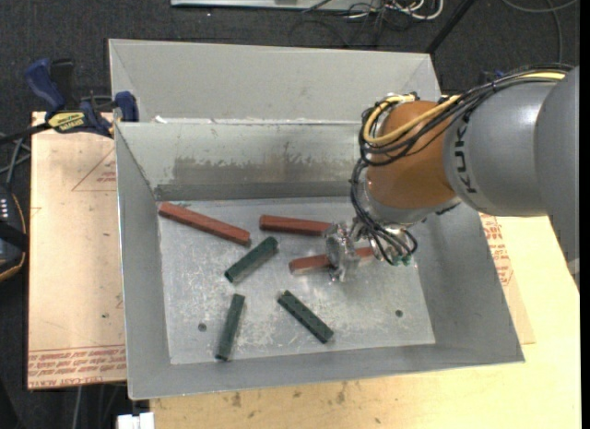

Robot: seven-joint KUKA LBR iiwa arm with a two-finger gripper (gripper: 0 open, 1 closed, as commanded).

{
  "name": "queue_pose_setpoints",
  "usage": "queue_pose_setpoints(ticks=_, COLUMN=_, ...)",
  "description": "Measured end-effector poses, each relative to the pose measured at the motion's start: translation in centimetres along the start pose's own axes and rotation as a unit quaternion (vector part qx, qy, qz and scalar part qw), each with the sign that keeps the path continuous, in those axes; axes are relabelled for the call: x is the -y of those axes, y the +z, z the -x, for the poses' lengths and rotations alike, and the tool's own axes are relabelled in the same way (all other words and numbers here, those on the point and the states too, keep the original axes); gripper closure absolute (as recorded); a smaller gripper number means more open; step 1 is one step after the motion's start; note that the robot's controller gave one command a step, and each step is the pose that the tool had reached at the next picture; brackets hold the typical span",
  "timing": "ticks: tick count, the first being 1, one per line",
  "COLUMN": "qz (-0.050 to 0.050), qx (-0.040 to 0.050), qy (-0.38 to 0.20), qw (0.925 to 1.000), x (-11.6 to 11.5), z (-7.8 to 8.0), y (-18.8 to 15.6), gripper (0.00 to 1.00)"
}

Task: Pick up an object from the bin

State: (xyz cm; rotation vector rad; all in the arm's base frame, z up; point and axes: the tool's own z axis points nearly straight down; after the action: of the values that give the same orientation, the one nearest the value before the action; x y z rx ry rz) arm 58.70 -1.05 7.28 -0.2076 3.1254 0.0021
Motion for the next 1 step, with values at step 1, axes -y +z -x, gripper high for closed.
queue_pose_setpoints(ticks=1, qz=0.0, qx=-0.0001, qy=0.0, qw=1.0, x=0.0, z=-0.01, y=0.01, gripper=1.0)
